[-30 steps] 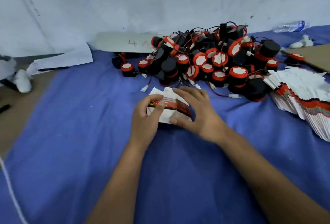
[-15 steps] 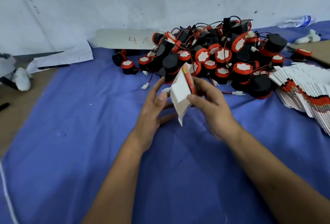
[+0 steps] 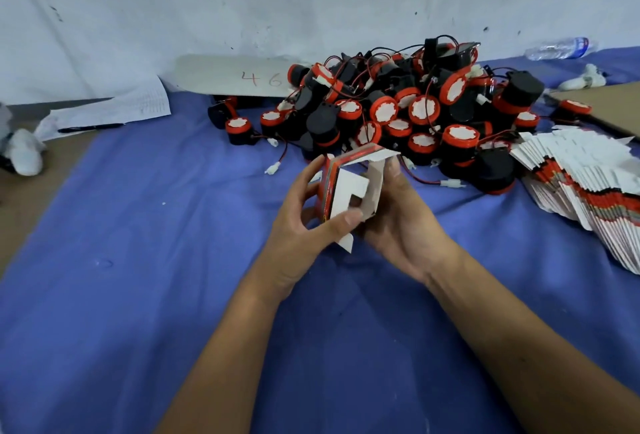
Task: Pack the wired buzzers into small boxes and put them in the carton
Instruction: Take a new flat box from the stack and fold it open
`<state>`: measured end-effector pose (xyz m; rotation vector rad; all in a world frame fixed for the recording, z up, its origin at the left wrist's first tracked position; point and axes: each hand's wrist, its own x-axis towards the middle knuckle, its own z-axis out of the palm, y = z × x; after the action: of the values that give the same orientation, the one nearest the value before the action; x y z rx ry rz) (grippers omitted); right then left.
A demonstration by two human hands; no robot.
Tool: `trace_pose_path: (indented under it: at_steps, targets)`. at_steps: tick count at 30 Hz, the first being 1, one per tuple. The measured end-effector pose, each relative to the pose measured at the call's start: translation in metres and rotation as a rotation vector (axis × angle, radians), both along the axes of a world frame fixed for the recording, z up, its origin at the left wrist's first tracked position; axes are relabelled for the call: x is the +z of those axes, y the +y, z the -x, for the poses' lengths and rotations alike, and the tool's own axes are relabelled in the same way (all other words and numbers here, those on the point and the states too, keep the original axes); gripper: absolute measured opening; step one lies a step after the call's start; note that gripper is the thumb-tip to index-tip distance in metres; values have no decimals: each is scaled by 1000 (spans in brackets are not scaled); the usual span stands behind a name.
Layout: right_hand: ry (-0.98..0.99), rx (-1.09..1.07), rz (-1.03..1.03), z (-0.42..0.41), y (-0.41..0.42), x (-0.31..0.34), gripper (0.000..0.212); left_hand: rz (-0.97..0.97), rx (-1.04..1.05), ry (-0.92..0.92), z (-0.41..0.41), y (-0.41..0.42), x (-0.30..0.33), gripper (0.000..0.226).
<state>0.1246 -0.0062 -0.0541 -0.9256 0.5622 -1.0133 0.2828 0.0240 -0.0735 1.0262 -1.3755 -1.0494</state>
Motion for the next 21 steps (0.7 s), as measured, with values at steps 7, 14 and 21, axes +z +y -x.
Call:
trace_pose_path:
  at_steps: [7,14,21]
  targets:
    - [154,115,188,-2,3,-6,73,-73,76,134,-5,-3,-1,83]
    - [248,155,249,-3,2,-7,103,-86,72,134,-4,-5,-2,73]
    - [527,-95,397,-6,1,-14,71,-58,123,81,-1,-5,-2,60]
